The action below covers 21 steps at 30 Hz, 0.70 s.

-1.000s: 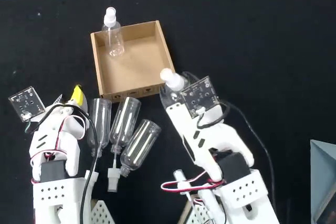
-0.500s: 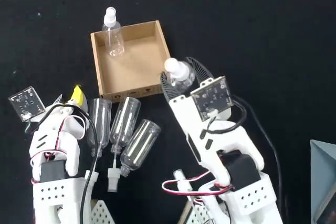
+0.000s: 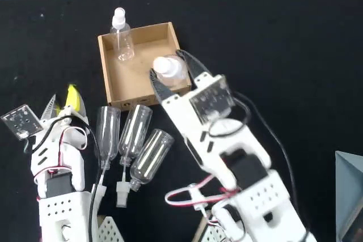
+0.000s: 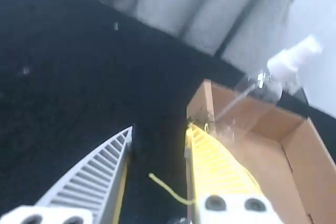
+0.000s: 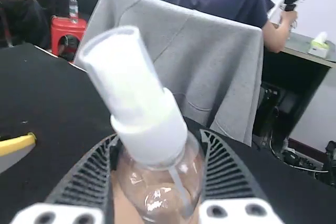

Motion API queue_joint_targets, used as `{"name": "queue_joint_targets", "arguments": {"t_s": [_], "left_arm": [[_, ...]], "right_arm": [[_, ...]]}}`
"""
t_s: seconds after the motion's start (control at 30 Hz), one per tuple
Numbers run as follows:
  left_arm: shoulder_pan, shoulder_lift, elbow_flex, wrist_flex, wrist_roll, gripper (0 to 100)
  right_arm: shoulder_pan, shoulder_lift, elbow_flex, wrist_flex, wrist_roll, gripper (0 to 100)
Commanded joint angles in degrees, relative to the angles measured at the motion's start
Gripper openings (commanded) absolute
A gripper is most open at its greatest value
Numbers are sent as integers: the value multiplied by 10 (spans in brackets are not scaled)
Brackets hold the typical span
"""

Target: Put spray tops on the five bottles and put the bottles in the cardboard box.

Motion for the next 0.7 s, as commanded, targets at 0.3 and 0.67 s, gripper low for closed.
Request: {"name": "queue_joint_targets", "arguments": {"t_s": [0.3,0.67], "left_arm": [[-5,-8,15,-40,-4,145],[-7,-8,15,-40,-4,145]], "right_arm": [[-12,223,-140,-130,-3,74],[-13,418,-255,-149,-3,74]]}}
